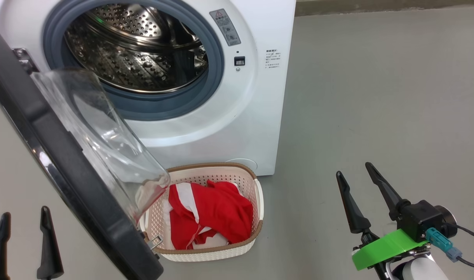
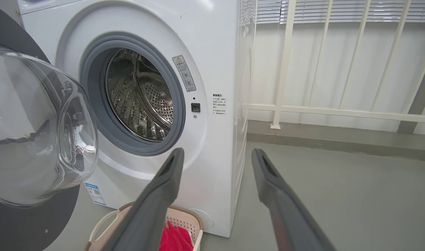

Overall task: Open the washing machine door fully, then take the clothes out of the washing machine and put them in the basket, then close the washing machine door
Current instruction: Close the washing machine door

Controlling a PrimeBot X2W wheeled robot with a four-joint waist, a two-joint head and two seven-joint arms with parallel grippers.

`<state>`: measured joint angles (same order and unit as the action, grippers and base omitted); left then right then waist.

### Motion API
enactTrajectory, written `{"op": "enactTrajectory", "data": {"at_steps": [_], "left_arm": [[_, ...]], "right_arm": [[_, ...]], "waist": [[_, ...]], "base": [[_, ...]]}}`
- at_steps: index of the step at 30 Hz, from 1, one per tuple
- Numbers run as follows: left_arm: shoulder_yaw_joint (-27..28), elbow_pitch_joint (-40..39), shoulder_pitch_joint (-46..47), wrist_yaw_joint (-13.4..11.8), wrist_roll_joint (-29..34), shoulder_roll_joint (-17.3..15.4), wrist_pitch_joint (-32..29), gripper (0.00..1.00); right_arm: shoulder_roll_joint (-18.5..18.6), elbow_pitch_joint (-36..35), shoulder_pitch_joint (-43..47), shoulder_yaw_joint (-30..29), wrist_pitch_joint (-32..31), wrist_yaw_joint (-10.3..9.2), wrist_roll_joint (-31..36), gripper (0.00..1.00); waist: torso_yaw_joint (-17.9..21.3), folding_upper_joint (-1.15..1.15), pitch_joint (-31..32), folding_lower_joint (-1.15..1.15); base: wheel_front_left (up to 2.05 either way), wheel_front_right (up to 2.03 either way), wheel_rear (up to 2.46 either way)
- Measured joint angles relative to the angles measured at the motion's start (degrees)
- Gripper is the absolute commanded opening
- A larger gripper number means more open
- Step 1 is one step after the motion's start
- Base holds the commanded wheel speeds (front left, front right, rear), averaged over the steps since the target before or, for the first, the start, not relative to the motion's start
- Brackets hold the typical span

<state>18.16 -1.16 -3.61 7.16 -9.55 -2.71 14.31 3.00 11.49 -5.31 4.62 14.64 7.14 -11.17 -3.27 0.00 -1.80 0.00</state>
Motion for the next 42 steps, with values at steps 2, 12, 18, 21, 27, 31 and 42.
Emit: {"op": "enactTrajectory", "data": {"at_steps": [2, 12, 18, 21, 27, 31, 42], "left_arm": [[-0.04, -0.16, 0.0, 0.0, 0.0, 0.01, -0.01, 1.0], [-1.01, -0.32, 0.0, 0.0, 0.0, -0.01, -0.01, 1.0], [-0.96, -0.32, -0.01, 0.0, -0.01, -0.02, 0.0, 1.0], [-1.18, 0.1, -0.01, 0.0, -0.77, -0.02, -0.01, 0.0], [0.54, 3.09, 0.68, 0.0, -10.99, 0.19, 0.0, 0.0], [-1.78, 4.85, 3.07, 0.0, -26.35, 0.33, -0.15, 0.0], [0.73, -3.92, 7.06, -3.9, -67.8, 0.59, -20.67, 0.0]], "right_arm": [[0.0, 0.0, 0.0, 0.0, 0.0, 0.0, 0.0, 1.0], [0.0, -0.01, 0.0, 0.08, 0.0, 0.0, 0.0, 1.0], [0.0, 0.03, 0.01, 0.09, 0.0, 0.0, 0.0, 1.0], [-0.01, 0.09, 0.04, 0.09, 0.0, 0.0, 0.0, 1.0], [-0.01, 0.19, 0.13, 0.13, 0.0, 0.0, 0.0, 1.0], [0.0, 0.88, 0.29, 0.3, 0.0, 0.0, -0.41, 1.0], [0.04, 1.41, 0.54, 1.56, 0.0, 0.0, -2.19, 1.0]], "waist": [[-0.08, 0.0, 0.04, 0.0], [-0.42, 0.0, 0.11, 0.0], [-0.56, 0.0, 0.42, 0.0], [-0.78, 0.0, 0.77, 0.0], [-1.25, 0.0, 1.3, 0.0], [-1.43, 0.0, 1.74, 0.0], [-1.18, 0.0, 2.2, 0.0]], "base": [[0.0, 0.0, 0.0], [0.0, 0.0, 0.0], [0.0, 0.0, 0.0], [0.0, 0.0, 0.0], [0.0, 0.0, 0.0], [0.0, 0.0, 0.0], [0.0, 0.0, 0.0]]}}
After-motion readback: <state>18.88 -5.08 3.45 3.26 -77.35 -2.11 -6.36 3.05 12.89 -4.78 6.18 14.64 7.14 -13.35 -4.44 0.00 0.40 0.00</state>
